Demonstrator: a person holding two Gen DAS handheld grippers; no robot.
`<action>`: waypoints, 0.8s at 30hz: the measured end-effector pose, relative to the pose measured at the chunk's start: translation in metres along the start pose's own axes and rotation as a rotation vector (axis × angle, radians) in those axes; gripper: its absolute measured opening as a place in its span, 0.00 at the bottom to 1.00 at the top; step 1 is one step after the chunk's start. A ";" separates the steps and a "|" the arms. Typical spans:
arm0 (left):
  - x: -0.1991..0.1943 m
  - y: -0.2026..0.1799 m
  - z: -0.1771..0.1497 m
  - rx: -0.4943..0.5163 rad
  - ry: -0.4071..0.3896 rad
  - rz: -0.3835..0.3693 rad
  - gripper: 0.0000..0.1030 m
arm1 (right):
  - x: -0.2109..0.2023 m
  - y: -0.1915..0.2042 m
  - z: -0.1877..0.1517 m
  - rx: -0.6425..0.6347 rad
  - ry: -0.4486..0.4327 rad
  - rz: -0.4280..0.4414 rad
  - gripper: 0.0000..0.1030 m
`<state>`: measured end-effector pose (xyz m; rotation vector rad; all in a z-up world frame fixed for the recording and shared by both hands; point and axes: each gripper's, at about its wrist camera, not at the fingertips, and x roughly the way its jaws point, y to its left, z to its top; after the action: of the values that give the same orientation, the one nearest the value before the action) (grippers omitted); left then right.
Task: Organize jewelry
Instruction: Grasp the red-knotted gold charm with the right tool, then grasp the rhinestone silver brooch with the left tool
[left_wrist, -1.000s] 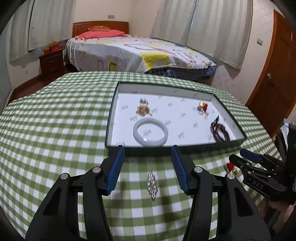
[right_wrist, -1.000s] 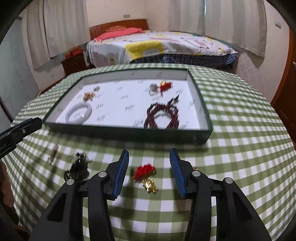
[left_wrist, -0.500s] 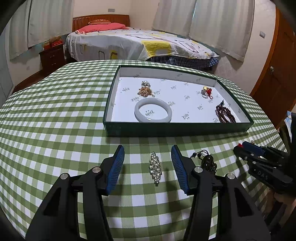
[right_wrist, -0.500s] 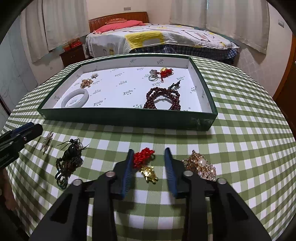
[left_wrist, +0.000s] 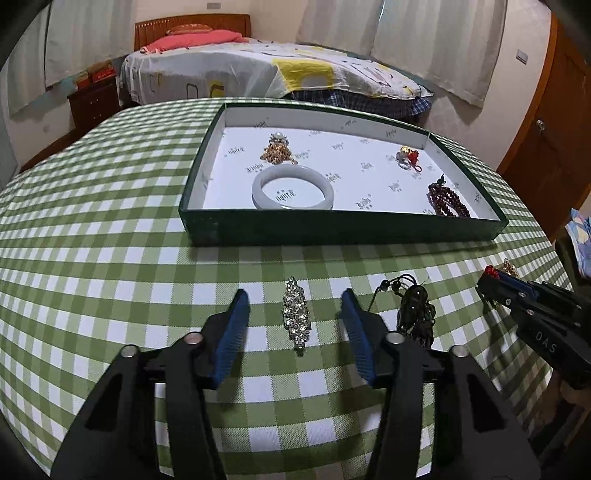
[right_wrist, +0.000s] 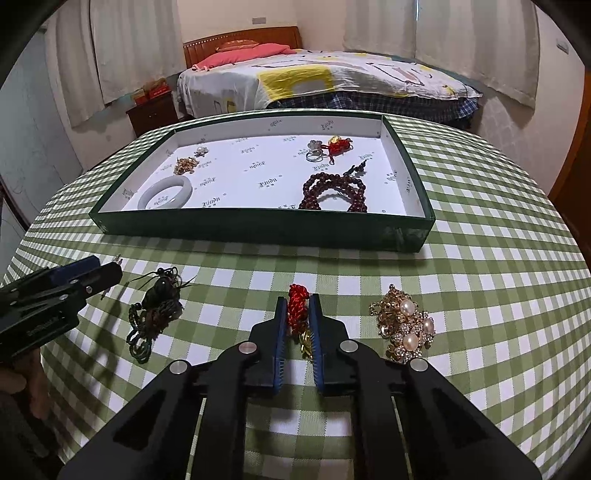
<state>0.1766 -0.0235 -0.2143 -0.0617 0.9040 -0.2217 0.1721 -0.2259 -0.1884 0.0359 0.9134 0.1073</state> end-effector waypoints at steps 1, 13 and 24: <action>0.000 0.000 0.000 0.000 0.001 0.000 0.45 | 0.000 0.000 0.000 0.002 0.000 0.002 0.12; 0.000 0.003 -0.001 0.000 0.008 -0.014 0.14 | 0.001 -0.002 0.000 0.014 0.001 0.010 0.12; -0.006 0.000 -0.001 0.016 -0.019 -0.017 0.13 | -0.002 -0.003 -0.001 0.021 -0.009 0.008 0.12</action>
<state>0.1720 -0.0224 -0.2102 -0.0568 0.8829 -0.2432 0.1703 -0.2287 -0.1876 0.0601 0.9051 0.1051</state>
